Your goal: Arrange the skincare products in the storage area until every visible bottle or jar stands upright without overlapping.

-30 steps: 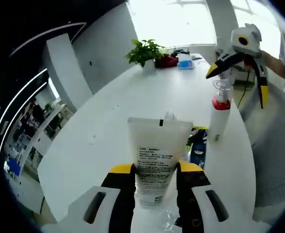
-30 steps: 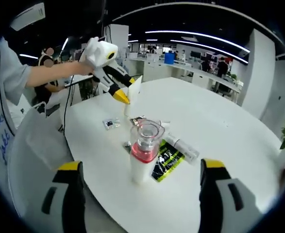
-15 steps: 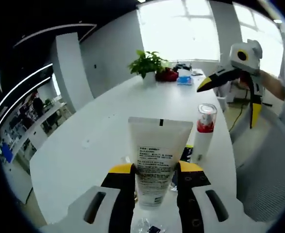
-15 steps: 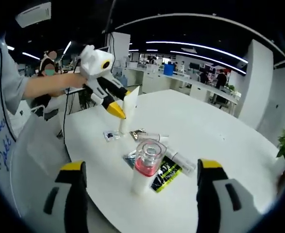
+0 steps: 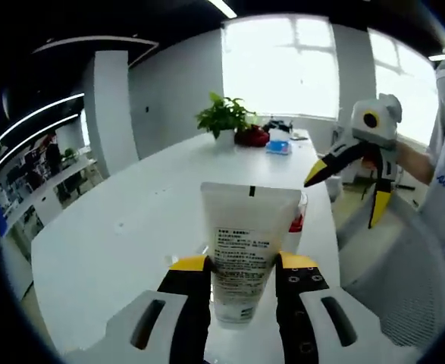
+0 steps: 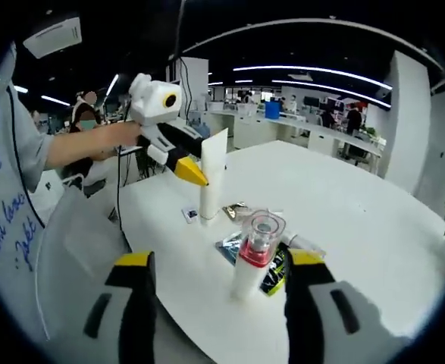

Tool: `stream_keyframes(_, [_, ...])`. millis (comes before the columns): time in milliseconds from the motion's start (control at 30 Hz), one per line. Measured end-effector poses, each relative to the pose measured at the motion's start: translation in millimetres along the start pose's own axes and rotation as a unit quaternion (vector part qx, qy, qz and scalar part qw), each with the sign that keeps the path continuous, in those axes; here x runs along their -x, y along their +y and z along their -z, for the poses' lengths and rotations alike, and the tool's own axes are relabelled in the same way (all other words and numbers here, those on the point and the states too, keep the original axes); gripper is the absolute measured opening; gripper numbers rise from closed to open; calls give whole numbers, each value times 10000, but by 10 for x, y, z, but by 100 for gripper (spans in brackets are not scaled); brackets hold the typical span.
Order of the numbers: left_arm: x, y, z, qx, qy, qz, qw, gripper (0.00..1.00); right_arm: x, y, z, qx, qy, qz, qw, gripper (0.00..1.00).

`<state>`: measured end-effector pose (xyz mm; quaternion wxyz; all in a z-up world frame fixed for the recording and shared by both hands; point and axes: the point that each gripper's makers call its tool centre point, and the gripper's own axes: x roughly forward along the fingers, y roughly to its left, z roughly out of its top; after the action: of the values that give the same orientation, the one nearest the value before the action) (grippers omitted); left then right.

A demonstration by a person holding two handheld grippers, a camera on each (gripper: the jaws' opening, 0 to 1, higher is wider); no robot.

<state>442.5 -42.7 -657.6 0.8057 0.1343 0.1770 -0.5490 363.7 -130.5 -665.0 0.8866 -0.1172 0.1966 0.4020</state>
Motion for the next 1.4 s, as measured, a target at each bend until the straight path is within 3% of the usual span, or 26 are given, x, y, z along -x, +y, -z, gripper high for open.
stream_keyframes(267, [18, -164, -89, 81, -174, 241, 9995, 29, -74, 267, 26, -204, -59, -495, 9986, 50])
stream_keyframes(567, [52, -399, -155, 46, -380, 781, 9962, 29, -261, 511, 113, -201, 0, -911, 9956, 45])
stream_keyframes(933, [21, -756, -190, -184, -357, 1388, 9895, 29, -445, 539, 106, -57, -110, -978, 9951, 43])
stream_keyframes(1167, [33, -972, -345, -128, -650, 1879, 9800, 29, -473, 538, 49, 109, -318, -1064, 9938, 42])
stream_keyframes(1400, [52, -1147, -376, -208, -688, 2324, 9700, 29, -404, 586, 13, 223, -540, -1285, 9900, 35])
